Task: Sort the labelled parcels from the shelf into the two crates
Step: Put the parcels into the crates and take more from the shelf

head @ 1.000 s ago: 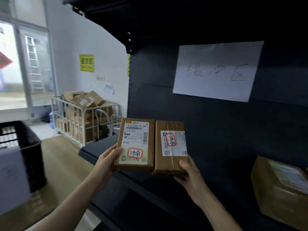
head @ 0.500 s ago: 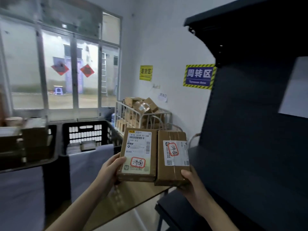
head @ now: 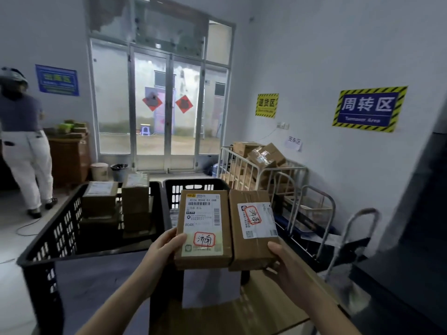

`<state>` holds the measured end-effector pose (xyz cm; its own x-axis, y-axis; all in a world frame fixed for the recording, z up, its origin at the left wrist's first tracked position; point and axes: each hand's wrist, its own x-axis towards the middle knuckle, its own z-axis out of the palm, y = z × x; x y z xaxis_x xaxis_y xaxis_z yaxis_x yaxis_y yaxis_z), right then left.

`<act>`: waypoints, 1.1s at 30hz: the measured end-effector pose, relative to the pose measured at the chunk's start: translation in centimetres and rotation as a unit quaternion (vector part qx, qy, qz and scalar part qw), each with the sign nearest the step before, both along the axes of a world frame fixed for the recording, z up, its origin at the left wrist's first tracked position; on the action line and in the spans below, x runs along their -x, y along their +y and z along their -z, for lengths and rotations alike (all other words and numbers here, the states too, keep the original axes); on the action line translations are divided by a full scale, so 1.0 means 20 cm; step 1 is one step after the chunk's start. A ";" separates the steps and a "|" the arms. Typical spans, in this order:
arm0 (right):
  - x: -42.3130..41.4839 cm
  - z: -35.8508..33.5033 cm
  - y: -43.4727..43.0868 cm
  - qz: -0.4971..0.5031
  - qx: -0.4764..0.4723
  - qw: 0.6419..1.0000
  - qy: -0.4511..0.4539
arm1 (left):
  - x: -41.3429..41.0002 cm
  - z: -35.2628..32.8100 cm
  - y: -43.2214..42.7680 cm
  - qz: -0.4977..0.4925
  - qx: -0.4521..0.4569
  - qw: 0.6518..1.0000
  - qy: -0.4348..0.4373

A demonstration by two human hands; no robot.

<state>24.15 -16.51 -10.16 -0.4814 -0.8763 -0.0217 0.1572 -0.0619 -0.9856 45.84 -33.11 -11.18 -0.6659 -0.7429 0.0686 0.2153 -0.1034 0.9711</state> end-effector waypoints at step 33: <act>1.15 0.22 -1.81 -0.185 -0.146 0.972 0.010 | 1.00 0.22 -1.45 -0.151 -0.114 0.962 -0.197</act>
<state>1.19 -52.74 -14.55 -0.1380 -0.9473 -0.2892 0.0962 0.2778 -0.9558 25.86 -62.02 -15.56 -0.3588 -0.8720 -0.3331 -0.1114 -0.3143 0.9428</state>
